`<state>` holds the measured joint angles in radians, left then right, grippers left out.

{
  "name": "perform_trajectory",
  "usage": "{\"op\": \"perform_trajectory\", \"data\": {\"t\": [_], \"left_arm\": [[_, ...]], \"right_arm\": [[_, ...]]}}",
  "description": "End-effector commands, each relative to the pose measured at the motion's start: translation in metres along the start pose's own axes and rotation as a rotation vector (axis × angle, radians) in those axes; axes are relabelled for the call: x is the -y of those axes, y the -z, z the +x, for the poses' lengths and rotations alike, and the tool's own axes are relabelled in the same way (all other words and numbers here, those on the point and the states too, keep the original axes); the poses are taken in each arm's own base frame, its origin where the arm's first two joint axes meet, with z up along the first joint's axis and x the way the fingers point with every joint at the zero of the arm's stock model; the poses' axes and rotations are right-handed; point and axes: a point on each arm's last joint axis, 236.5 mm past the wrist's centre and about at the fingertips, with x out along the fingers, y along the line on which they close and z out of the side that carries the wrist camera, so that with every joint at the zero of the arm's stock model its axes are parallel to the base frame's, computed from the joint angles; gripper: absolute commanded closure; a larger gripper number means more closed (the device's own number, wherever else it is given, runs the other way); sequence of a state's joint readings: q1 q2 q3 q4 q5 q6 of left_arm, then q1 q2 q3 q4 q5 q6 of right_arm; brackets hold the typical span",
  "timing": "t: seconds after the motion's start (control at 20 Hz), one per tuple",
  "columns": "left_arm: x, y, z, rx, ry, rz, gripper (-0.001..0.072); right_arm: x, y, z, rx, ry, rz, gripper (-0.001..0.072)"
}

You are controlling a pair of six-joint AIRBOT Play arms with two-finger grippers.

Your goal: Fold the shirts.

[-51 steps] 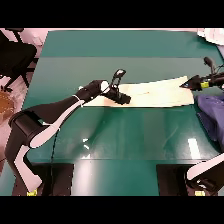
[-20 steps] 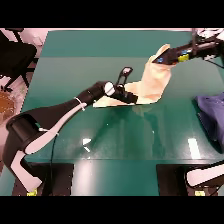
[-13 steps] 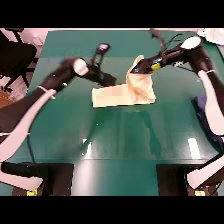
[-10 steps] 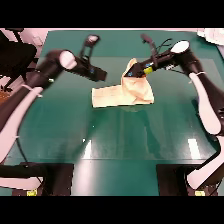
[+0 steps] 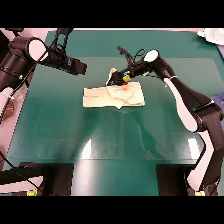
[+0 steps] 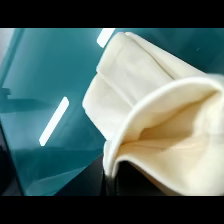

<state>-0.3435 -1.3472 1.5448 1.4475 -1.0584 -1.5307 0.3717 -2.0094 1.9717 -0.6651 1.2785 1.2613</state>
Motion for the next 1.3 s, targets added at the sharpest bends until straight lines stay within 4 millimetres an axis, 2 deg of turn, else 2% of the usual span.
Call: {"op": "perform_trajectory", "data": {"t": [0.0, 0.2, 0.25, 0.3, 0.35, 0.6, 0.7, 0.8, 0.85, 0.95, 1.05, 1.2, 1.25], "left_arm": [[-0.004, 0.003, -0.002, -0.008, -0.011, 0.024, 0.0686], [-0.003, 0.002, -0.002, -0.004, -0.009, 0.022, 0.0686], [-0.002, 0.001, -0.002, -0.001, -0.003, 0.018, 0.0686], [0.001, 0.0, -0.002, 0.001, 0.008, 0.013, 0.0686], [0.002, 0.0, -0.002, 0.004, 0.011, 0.01, 0.0686], [0.003, -0.003, -0.002, 0.016, 0.015, 0.008, 0.0686], [0.003, -0.002, -0.002, 0.012, 0.017, 0.007, 0.0686], [0.003, -0.001, -0.002, 0.006, 0.017, 0.007, 0.0686], [0.003, 0.0, -0.002, 0.001, 0.017, 0.007, 0.0686], [0.002, 0.003, -0.002, -0.009, 0.011, 0.011, 0.0686], [0.002, 0.005, -0.002, -0.02, 0.012, 0.011, 0.0685], [0.002, 0.004, -0.002, -0.015, 0.012, 0.01, 0.0685], [0.002, 0.004, -0.002, -0.012, 0.012, 0.01, 0.0685]], "right_arm": [[0.01, -0.006, 0.01, -0.003, 0.12, -0.026, 0.0692], [0.009, -0.011, 0.011, 0.023, 0.122, 0.013, 0.0691], [0.009, -0.011, 0.011, 0.024, 0.121, 0.021, 0.0623], [0.009, -0.011, 0.011, 0.024, 0.12, 0.036, 0.0377], [0.005, -0.012, 0.012, 0.027, 0.105, 0.052, 0.0315], [-0.06, -0.029, 0.017, 0.09, -0.149, 0.124, 0.0338], [-0.083, -0.028, 0.02, 0.087, -0.223, 0.137, 0.0338], [-0.092, -0.026, 0.018, 0.083, -0.221, 0.1, 0.0337], [-0.084, -0.029, 0.011, 0.098, -0.167, 0.073, 0.0337], [-0.056, -0.038, -0.016, 0.14, -0.017, 0.064, 0.0338], [-0.028, -0.044, -0.061, 0.176, 0.117, 0.096, 0.0337], [0.014, -0.022, -0.109, 0.112, 0.254, 0.136, 0.0322], [0.029, -0.013, -0.116, 0.09, 0.295, 0.148, 0.0277]]}}
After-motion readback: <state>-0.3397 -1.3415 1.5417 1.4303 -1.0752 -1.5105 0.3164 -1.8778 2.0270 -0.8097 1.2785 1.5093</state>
